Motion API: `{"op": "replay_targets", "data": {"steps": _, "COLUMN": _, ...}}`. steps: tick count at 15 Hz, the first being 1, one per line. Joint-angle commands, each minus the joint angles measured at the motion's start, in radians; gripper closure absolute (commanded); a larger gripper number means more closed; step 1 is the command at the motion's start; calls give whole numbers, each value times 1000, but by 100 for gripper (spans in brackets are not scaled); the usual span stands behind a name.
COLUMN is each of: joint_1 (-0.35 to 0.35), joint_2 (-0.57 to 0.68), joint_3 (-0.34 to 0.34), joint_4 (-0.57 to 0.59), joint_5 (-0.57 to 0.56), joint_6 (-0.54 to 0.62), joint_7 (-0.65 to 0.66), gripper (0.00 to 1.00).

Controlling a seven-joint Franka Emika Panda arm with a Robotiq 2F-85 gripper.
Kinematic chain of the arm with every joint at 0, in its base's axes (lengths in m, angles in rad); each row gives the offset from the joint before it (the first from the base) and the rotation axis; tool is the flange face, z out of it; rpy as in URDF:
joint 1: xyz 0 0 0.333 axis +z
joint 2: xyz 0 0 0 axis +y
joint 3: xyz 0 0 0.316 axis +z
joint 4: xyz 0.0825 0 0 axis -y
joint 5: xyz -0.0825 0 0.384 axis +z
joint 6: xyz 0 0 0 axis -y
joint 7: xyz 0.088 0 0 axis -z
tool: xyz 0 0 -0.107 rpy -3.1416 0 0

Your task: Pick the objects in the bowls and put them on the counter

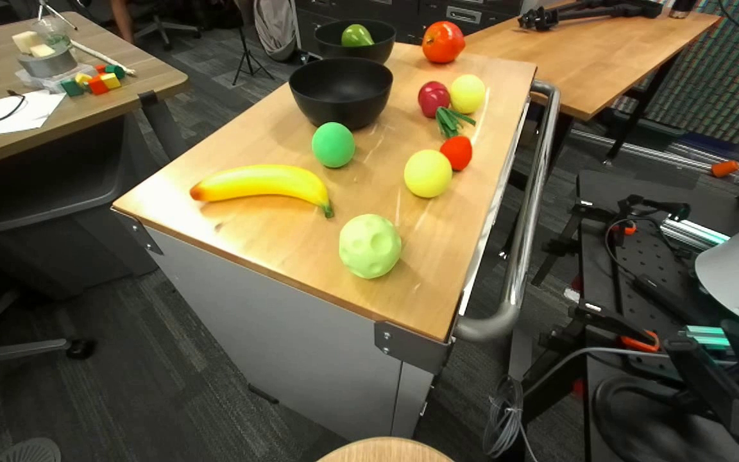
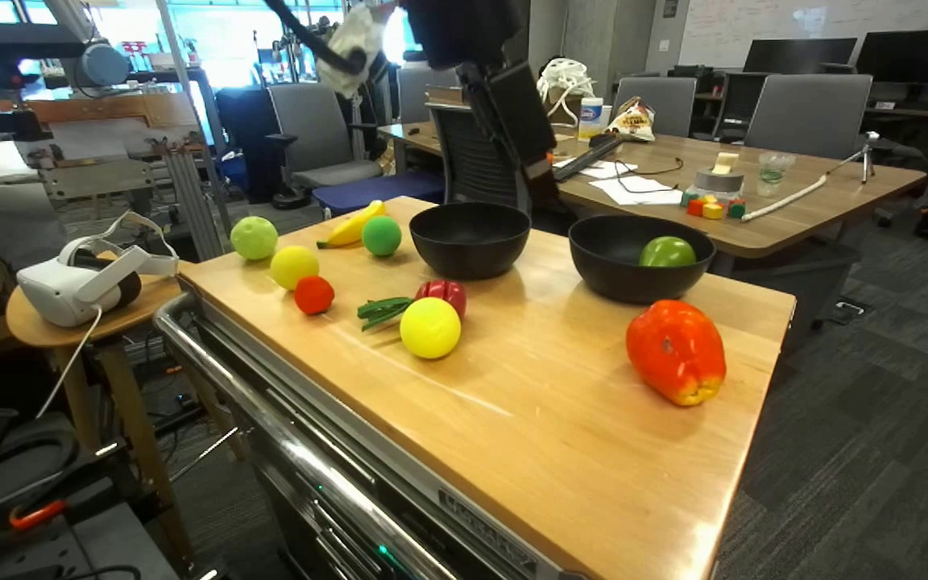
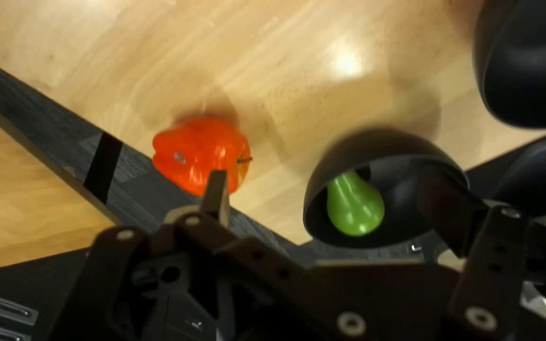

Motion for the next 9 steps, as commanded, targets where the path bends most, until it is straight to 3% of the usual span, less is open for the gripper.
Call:
{"op": "replay_targets", "data": {"steps": 1, "joint_1": -4, "joint_2": 25, "joint_3": 5, "joint_4": 77, "joint_5": 128, "joint_6": 79, "joint_7": 25, "gripper": 0}}
{"op": "replay_targets", "data": {"steps": 2, "joint_1": -26, "joint_2": -4, "joint_3": 19, "joint_4": 34, "joint_5": 59, "joint_6": 36, "joint_7": 16, "gripper": 0}}
{"op": "replay_targets", "data": {"steps": 9, "joint_1": -8, "joint_2": 34, "joint_3": 12, "joint_4": 71, "joint_5": 147, "joint_6": 69, "joint_7": -8, "gripper": 0}}
